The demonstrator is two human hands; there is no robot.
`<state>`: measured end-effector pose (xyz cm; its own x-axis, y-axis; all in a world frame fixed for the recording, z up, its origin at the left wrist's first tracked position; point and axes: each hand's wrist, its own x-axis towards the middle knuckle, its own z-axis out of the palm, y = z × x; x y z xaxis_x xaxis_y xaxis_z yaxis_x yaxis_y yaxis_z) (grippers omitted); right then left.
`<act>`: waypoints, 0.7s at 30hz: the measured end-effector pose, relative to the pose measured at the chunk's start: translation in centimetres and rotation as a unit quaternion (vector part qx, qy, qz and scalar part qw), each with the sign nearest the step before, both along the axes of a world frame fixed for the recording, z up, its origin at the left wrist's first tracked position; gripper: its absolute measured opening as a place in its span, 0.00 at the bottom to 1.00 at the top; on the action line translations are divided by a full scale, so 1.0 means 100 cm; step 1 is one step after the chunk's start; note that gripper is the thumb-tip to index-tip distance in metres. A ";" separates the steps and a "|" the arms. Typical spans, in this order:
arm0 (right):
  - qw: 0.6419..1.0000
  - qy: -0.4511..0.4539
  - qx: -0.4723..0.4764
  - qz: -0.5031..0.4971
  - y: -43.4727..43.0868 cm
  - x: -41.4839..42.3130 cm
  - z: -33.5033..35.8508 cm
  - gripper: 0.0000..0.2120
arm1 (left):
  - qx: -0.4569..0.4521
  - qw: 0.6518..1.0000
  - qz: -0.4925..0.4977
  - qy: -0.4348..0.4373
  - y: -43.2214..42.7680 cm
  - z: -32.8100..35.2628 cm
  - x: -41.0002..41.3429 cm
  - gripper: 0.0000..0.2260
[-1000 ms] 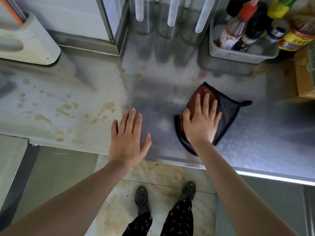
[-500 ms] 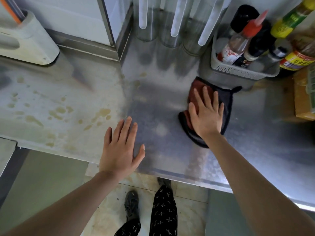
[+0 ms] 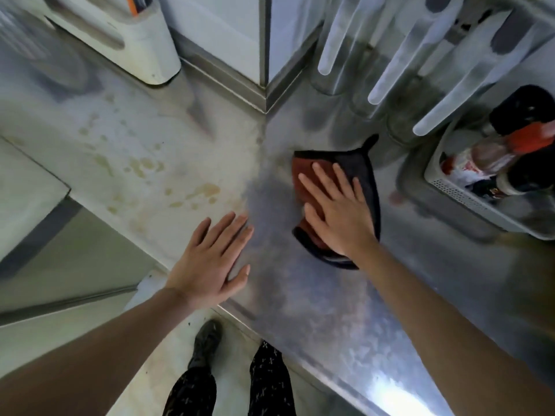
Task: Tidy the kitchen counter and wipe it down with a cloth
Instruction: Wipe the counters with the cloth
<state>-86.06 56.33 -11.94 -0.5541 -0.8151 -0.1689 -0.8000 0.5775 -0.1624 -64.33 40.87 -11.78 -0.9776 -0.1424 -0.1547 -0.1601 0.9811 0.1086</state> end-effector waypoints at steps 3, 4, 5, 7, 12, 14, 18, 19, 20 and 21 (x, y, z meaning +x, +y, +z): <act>0.996 0.020 0.002 -0.090 -0.027 -0.046 -0.001 0.26 | -0.001 1.000 -0.001 0.028 0.000 -0.006 0.002 0.27; 0.993 0.022 0.001 -0.114 -0.036 -0.054 -0.001 0.25 | -0.004 0.999 -0.003 0.034 0.000 -0.007 0.003 0.28; 0.991 0.021 0.000 -0.133 -0.044 -0.056 -0.002 0.25 | -0.009 0.999 -0.004 0.039 -0.001 -0.008 0.002 0.28; 0.990 0.013 -0.001 -0.140 -0.051 -0.045 -0.001 0.25 | -0.017 0.999 -0.009 0.042 0.000 -0.007 0.002 0.27; 0.994 0.003 -0.026 0.107 -0.036 0.027 0.002 0.26 | -0.039 0.987 0.148 0.055 0.016 0.004 0.006 0.27; 0.987 -0.001 -0.016 0.163 -0.034 0.026 0.002 0.25 | 0.005 0.924 0.375 0.076 0.031 0.011 0.002 0.31; 0.998 0.015 0.000 0.053 -0.062 -0.012 0.001 0.26 | 0.134 0.761 0.629 0.087 0.063 0.015 -0.025 0.36; 1.000 0.018 0.001 0.018 -0.072 -0.018 0.001 0.26 | 0.130 0.758 0.635 0.076 0.069 0.011 -0.030 0.36; 1.000 0.019 0.001 -0.009 -0.081 -0.021 0.000 0.26 | 0.117 0.760 0.636 0.065 0.073 0.006 -0.033 0.36; 1.000 0.018 -0.001 -0.026 -0.087 -0.020 0.000 0.26 | 0.105 0.762 0.637 0.055 0.075 0.002 -0.036 0.35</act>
